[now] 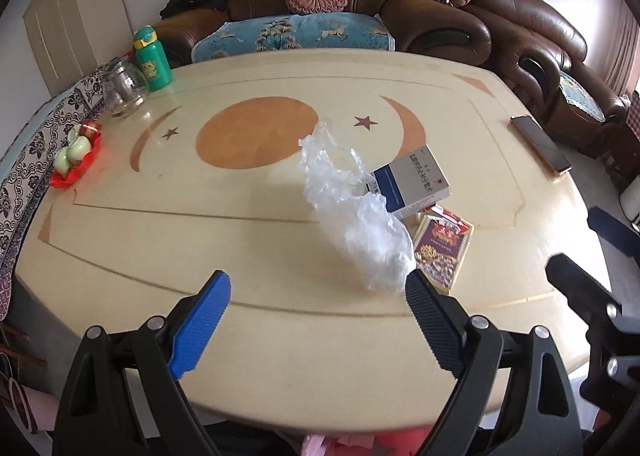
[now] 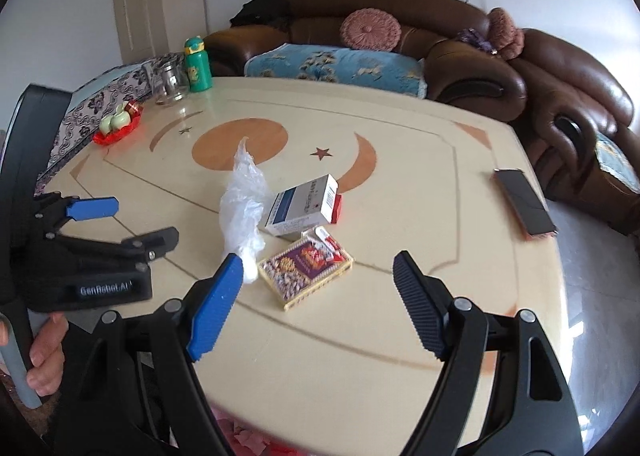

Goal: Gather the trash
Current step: 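Raise both tools from the bin back toward the table, then close the right gripper on the white medicine box while the left grips the plastic bag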

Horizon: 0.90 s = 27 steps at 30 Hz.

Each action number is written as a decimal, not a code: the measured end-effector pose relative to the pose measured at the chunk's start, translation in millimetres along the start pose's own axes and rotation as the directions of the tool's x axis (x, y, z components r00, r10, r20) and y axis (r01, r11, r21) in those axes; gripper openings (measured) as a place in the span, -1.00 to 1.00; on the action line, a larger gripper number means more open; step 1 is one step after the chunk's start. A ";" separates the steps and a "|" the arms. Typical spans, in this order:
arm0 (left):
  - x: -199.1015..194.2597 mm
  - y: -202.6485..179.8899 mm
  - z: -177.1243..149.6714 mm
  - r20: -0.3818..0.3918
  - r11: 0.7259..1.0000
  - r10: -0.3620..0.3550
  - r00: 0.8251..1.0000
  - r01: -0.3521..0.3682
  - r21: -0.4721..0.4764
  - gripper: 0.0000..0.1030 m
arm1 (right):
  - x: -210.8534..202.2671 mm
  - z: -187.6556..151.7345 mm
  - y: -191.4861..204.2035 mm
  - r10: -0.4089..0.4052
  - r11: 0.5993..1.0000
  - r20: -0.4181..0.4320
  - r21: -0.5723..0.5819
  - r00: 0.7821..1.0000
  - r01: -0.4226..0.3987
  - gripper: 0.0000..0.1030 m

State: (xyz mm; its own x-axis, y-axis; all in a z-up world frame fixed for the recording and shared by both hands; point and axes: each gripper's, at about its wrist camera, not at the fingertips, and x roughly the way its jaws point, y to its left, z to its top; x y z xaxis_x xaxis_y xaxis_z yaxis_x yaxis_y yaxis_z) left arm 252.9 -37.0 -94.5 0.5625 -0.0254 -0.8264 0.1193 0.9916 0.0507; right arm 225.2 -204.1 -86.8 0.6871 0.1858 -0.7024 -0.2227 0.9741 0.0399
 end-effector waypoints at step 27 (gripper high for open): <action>94.4 -4.3 26.7 -0.129 0.991 -0.092 0.987 0.078 -0.112 0.69 | 147.4 46.7 -53.9 0.418 0.902 -0.173 0.192 0.892 -0.386 0.47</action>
State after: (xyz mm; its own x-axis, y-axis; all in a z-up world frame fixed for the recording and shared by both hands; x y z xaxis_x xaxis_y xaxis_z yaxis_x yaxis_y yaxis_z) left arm 327.4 -47.1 -157.7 0.4391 -0.1002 -0.8928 0.0709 0.9945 -0.0768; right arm 370.8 -223.2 -159.3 0.4001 0.5509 -0.7324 -0.3337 0.8319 0.4435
